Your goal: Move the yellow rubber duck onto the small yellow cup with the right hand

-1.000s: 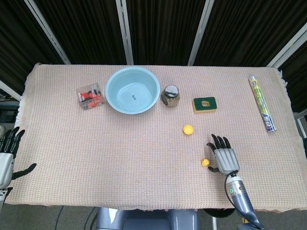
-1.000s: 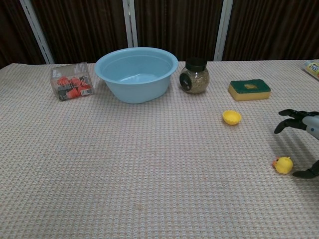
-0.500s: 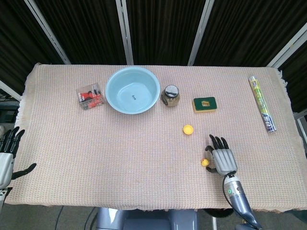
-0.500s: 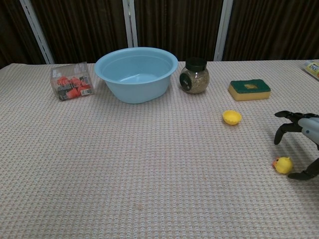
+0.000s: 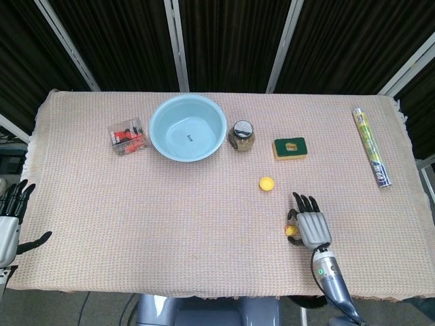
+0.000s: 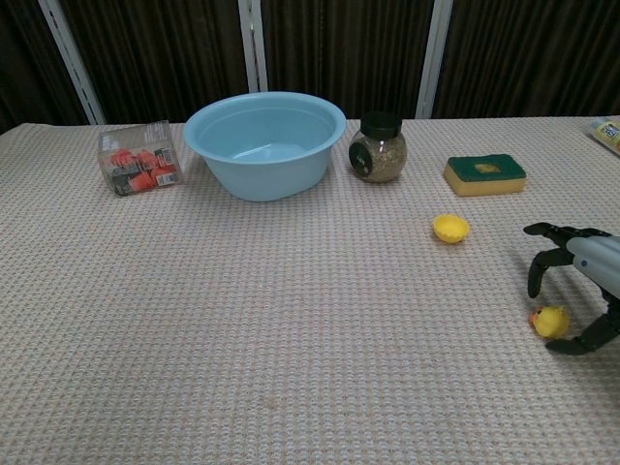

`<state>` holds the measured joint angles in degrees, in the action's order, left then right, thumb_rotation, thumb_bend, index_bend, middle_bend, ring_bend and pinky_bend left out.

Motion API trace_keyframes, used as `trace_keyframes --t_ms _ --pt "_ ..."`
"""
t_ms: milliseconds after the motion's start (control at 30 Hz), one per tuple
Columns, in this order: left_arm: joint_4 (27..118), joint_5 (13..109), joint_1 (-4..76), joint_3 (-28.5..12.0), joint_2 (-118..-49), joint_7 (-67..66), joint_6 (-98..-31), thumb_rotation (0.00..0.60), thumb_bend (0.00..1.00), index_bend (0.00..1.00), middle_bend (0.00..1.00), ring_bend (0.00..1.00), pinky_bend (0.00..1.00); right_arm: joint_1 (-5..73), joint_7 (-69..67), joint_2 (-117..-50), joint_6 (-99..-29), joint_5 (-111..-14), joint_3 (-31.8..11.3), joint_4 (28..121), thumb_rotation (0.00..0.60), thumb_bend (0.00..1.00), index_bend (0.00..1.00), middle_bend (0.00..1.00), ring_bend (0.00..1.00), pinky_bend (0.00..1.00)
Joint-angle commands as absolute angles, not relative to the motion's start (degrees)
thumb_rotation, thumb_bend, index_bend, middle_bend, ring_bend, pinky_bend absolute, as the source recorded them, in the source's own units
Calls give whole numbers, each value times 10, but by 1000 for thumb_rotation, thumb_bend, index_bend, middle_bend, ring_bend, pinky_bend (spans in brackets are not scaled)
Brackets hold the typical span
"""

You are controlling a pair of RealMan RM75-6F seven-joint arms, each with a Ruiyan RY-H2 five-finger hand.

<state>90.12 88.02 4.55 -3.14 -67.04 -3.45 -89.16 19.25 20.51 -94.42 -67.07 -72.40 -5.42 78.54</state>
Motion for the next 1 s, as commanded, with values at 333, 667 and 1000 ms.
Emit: trace_keyframes --t_ms 333,667,1000 --pt "902 881 46 -31 -670 -36 -891 600 0 0 0 0 198 193 199 -944 -669 -728 -50 777 600 109 490 0 0 0" --pt "904 881 46 -30 -670 -40 -890 600 0 0 0 0 198 192 192 -939 -672 -730 -50 777 600 117 536 0 0 0" --pt "905 882 46 -30 -670 -41 -890 600 0 0 0 0 198 193 187 -936 -676 -737 -49 777 600 142 559 0 0 0"
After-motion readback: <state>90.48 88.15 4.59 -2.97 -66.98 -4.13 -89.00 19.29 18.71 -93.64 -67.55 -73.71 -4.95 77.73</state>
